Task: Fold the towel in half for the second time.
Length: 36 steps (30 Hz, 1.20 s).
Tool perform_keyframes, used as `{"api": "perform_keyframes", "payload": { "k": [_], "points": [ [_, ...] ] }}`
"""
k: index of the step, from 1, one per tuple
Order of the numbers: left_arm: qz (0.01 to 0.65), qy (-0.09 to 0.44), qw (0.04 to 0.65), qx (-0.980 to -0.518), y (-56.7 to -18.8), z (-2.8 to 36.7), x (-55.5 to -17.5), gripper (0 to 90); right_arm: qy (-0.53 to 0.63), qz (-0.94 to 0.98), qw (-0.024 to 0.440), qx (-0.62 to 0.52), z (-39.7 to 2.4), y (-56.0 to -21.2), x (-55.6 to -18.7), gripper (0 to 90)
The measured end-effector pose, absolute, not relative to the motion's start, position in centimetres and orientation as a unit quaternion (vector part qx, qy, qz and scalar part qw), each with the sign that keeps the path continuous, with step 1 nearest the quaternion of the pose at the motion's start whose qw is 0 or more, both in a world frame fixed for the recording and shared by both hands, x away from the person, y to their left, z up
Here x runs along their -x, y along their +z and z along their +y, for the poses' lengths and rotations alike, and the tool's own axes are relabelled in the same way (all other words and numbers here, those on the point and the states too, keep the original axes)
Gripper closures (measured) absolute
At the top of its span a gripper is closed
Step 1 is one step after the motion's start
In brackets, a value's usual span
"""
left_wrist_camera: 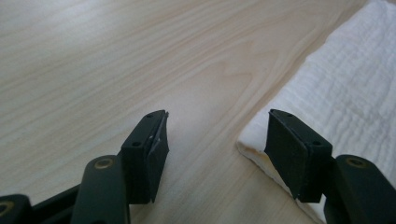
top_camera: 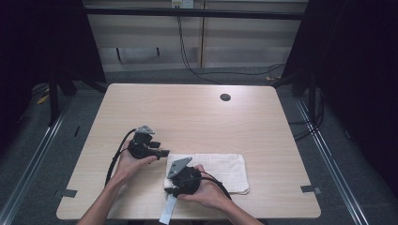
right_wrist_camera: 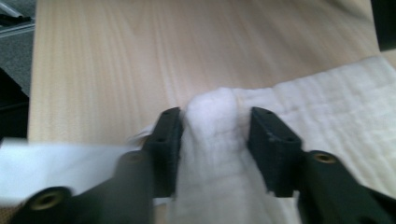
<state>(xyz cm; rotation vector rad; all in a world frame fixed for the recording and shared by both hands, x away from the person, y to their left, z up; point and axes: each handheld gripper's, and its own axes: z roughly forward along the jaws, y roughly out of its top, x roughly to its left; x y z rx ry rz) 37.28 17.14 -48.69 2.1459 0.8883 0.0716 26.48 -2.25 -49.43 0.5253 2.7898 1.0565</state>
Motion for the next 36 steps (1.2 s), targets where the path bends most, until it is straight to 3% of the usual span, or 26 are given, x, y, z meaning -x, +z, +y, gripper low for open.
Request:
{"api": "perform_keyframes", "payload": {
  "k": [2,7,13,22,32,36],
  "points": [
    [0.354,0.029,0.399,-0.846,-48.7,17.3,-37.3,38.9,0.349,0.918,0.056,-0.179,-2.4,-49.4,-26.7,66.4],
    [0.353,0.022,0.391,-0.850,-49.0,17.3,-37.4,38.9,0.344,0.919,0.059,-0.185,-2.3,-49.3,-26.7,68.8],
    [0.358,0.032,0.394,-0.846,-49.1,17.2,-37.3,38.9,0.344,0.917,0.048,-0.198,-2.6,-49.3,-27.4,78.8],
    [0.351,0.017,0.386,-0.853,-49.8,16.8,-37.1,38.7,0.351,0.912,0.024,-0.212,-3.1,-49.3,-27.7,81.5],
    [0.329,-0.010,0.396,-0.857,-49.9,16.1,-37.3,47.6,0.357,0.908,0.011,-0.219,-3.3,-49.4,-27.9,81.6],
    [0.343,0.006,0.417,-0.842,-49.3,16.1,-37.3,47.1,0.357,0.909,0.012,-0.216,-3.3,-49.4,-27.9,81.5]
  ]
}}
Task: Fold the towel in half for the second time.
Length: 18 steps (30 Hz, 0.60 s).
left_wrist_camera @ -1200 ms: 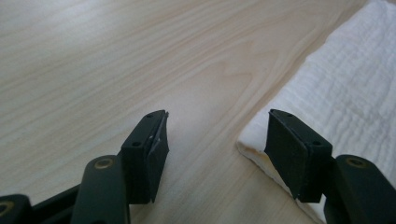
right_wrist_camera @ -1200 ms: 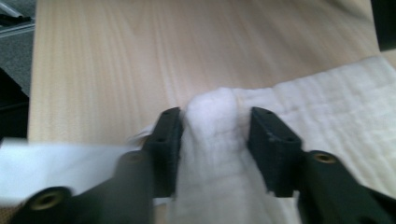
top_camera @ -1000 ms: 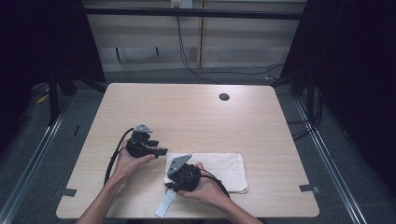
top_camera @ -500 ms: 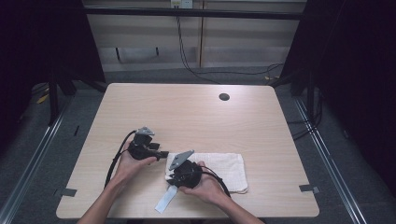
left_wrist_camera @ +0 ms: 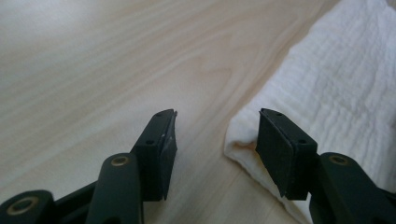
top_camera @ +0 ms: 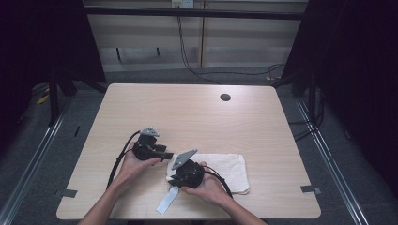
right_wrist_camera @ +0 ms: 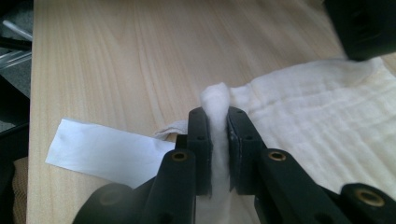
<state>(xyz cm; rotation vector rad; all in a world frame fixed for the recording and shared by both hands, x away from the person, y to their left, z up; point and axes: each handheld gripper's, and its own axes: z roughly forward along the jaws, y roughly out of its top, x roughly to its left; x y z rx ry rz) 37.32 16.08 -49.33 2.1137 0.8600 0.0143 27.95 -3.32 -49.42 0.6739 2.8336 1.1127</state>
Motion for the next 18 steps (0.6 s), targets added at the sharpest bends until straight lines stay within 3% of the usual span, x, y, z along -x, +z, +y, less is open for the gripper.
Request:
{"api": "perform_keyframes", "payload": {
  "k": [7,13,18],
  "points": [
    [0.335,-0.007,0.406,-0.850,-49.5,15.5,-37.2,45.2,0.357,0.908,0.012,-0.218,-3.4,-49.4,-27.9,81.4],
    [0.339,-0.032,0.396,-0.853,-49.9,15.4,-37.3,47.4,0.365,0.904,-0.002,-0.224,-3.5,-49.6,-28.1,81.4],
    [0.312,-0.018,0.385,-0.868,-49.8,14.9,-36.5,53.4,0.364,0.903,0.000,-0.229,-3.6,-49.6,-28.1,81.4]
  ]
}}
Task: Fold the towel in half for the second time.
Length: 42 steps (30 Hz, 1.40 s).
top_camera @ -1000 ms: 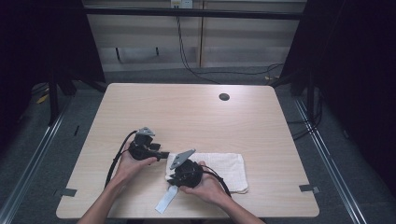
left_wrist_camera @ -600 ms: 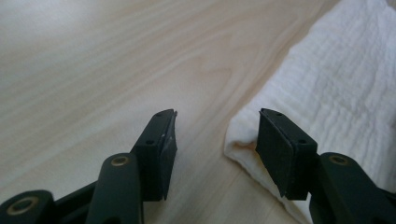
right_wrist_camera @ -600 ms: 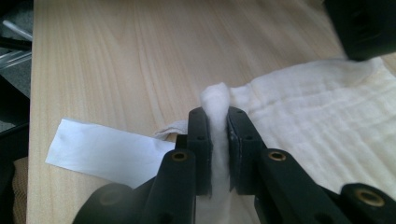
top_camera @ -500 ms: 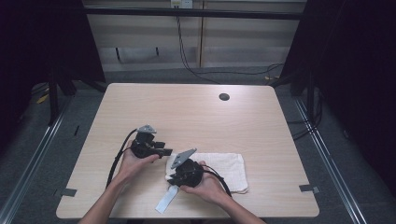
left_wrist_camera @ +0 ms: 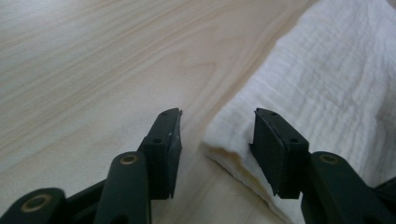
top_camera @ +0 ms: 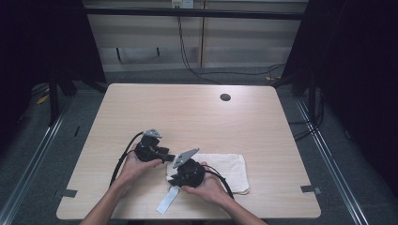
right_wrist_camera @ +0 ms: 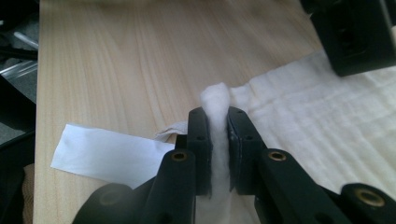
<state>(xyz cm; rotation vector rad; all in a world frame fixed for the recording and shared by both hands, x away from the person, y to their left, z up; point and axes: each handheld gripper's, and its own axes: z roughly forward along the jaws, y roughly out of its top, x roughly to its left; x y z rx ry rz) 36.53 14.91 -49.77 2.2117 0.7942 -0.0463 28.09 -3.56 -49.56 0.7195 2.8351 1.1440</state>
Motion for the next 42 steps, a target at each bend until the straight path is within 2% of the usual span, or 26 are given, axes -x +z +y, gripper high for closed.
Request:
{"api": "perform_keyframes", "payload": {
  "k": [2,4,5,13,16,27,42],
  "points": [
    [0.300,0.013,0.371,-0.879,-49.6,14.4,-36.0,57.9,0.367,0.902,0.003,-0.227,-3.6,-49.6,-28.0,81.4],
    [0.298,0.005,0.369,-0.880,-49.6,14.0,-36.0,59.9,0.365,0.903,0.005,-0.226,-3.5,-49.6,-27.9,81.5],
    [0.292,0.009,0.366,-0.884,-49.5,13.9,-36.0,65.2,0.365,0.903,0.010,-0.226,-3.5,-49.6,-27.8,81.4],
    [0.296,0.005,0.368,-0.881,-49.7,14.0,-36.1,83.6,0.360,0.906,0.017,-0.221,-3.4,-49.4,-27.6,82.8],
    [0.302,-0.001,0.376,-0.876,-49.8,13.9,-36.1,85.1,0.359,0.907,0.029,-0.221,-3.5,-49.4,-27.6,83.2],
    [0.308,-0.029,0.416,-0.855,-48.4,15.9,-36.9,85.2,0.376,0.899,0.022,-0.221,-4.0,-48.7,-28.0,83.4],
    [0.331,-0.052,0.418,-0.844,-47.6,17.1,-36.7,85.3,0.416,0.880,0.010,-0.227,-3.6,-47.6,-27.4,83.3]
  ]
}}
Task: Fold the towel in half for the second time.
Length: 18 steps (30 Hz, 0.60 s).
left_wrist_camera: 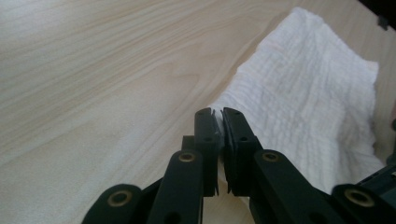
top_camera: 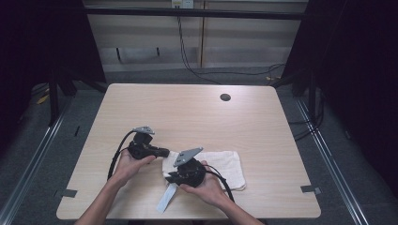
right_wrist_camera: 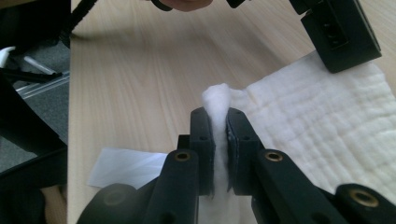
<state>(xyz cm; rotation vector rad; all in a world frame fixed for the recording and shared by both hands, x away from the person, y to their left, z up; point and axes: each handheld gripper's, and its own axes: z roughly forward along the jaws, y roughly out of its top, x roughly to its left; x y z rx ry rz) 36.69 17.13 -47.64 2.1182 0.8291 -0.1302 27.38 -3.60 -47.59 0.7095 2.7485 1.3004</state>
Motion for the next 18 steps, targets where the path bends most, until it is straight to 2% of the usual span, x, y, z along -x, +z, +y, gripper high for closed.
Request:
{"api": "perform_keyframes", "payload": {
  "k": [4,18],
  "points": [
    [0.331,-0.057,0.438,-0.834,-46.8,17.9,-37.0,85.2,0.427,0.875,0.006,-0.228,-3.6,-47.0,-27.5,83.4],
    [0.331,-0.039,0.444,-0.832,-44.1,19.8,-36.9,85.2,0.454,0.863,0.000,-0.220,-2.3,-44.3,-28.1,83.4]
  ]
}}
